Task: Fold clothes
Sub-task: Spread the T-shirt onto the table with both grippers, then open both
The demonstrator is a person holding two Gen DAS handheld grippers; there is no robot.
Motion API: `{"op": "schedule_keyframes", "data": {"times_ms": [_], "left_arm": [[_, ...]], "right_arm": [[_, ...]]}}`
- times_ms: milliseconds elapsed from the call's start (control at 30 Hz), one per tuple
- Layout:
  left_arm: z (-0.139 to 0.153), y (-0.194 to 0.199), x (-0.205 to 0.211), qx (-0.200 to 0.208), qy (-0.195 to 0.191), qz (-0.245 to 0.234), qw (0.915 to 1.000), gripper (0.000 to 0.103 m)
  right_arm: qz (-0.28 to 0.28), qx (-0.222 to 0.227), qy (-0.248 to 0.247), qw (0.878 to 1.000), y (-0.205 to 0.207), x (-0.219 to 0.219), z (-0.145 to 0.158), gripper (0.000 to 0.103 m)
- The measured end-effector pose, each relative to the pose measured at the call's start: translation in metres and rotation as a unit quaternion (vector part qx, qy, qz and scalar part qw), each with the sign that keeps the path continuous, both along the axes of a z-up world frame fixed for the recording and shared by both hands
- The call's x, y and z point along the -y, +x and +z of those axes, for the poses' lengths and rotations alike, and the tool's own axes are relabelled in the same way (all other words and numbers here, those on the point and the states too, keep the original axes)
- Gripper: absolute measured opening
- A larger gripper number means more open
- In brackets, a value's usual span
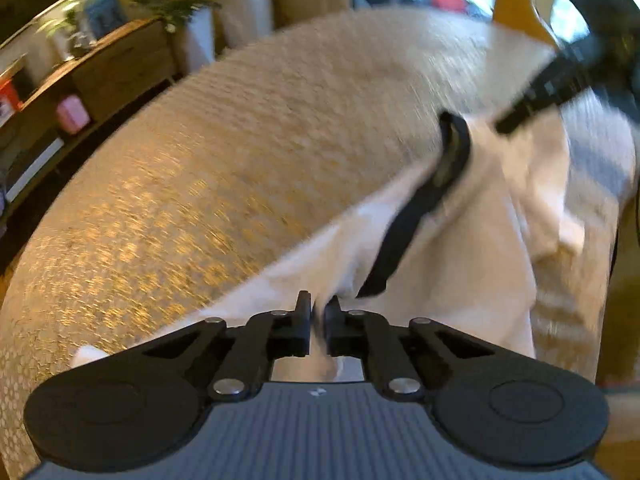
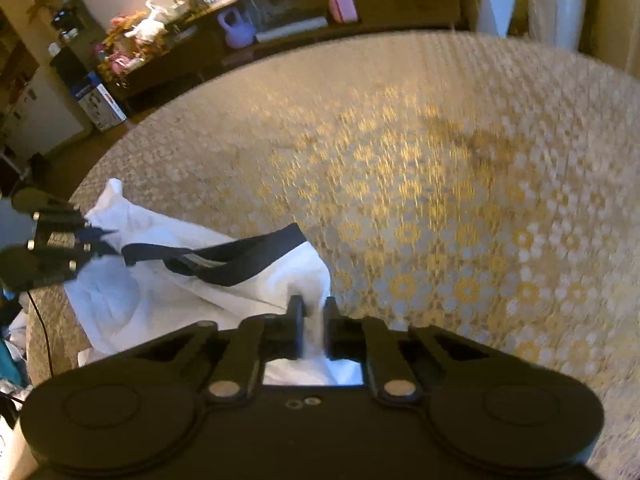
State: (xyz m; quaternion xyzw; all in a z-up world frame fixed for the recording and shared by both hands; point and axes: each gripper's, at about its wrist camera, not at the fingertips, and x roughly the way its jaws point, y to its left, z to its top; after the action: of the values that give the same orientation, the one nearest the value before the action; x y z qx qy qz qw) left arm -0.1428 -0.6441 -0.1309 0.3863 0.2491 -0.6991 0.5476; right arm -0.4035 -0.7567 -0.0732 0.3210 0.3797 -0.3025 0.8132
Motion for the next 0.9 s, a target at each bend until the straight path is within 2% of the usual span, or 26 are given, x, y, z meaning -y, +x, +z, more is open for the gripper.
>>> {"op": "schedule_keyframes", "data": {"times_ms": [167, 300, 467, 600, 800, 900], "left_arm": [[0.026, 0.02, 0.028, -0.026, -0.04, 0.042, 0.998, 0.004], [0.02, 0.039, 0.069, -0.022, -0.04, 0.085, 0.9953, 0.004], [0.009, 0.062, 0.121, -0.014, -0.037, 0.139, 0.9895, 0.004], [-0.007, 0.078, 0.144, 0.004, -0.023, 0.16, 0.9869, 0.004], [-0.032, 0.092, 0.164, 0.025, 0.008, 0.189, 0.9816, 0.004], [-0.032, 0.095, 0.161, 0.011, 0.014, 0.2, 0.9796, 0.006]], "right_arm": [[0.004, 0.006, -0.054, 0.999, 0.017, 0.015, 0.032, 0.103], [-0.014, -0.01, -0.08, 0.997, 0.039, 0.056, 0.044, 0.103], [-0.043, -0.032, -0.077, 0.996, 0.077, 0.113, 0.024, 0.103], [-0.06, -0.041, -0.068, 0.995, 0.094, 0.137, 0.001, 0.103], [-0.075, -0.066, -0.08, 0.992, 0.106, 0.15, -0.022, 0.103], [-0.082, -0.077, -0.079, 0.991, 0.107, 0.149, -0.03, 0.103]]}}
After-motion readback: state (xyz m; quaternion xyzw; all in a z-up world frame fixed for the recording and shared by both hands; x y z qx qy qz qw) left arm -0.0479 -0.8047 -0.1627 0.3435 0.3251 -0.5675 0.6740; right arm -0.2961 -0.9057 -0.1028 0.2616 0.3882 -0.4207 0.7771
